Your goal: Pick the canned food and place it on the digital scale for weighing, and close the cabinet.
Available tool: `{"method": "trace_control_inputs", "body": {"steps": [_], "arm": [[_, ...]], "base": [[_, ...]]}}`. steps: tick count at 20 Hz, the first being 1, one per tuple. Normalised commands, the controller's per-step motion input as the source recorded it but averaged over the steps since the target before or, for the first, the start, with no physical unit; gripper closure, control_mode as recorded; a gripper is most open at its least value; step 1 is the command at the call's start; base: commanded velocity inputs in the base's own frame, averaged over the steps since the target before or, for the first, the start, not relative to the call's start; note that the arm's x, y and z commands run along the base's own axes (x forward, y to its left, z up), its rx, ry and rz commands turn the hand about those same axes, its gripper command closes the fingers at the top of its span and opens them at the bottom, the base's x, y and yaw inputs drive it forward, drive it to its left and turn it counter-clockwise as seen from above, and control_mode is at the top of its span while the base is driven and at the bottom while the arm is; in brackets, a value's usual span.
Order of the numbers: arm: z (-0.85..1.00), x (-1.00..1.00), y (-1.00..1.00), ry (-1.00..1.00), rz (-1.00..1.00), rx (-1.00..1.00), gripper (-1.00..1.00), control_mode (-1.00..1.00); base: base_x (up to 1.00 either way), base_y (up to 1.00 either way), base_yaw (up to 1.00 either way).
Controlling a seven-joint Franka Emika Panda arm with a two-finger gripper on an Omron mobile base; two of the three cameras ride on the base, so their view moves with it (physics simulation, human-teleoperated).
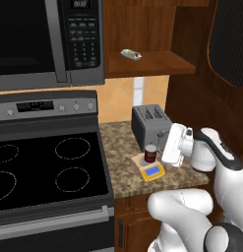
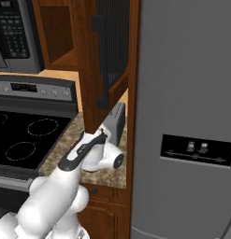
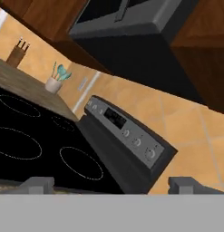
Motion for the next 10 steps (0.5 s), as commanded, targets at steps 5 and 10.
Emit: {"method": "trace_control_inputs", "body": {"steps": [5,10], "arm": [[0.71,-0.67,0.53,-0.35,0.00,-0.15,-1.00,-1.00],[0.36,-0.53,0.73,-0.21,-0.01,-0.20,-1.00,-1.00]], "base": [[0.00,0.00,0.00],[0.00,0.00,0.00]]}}
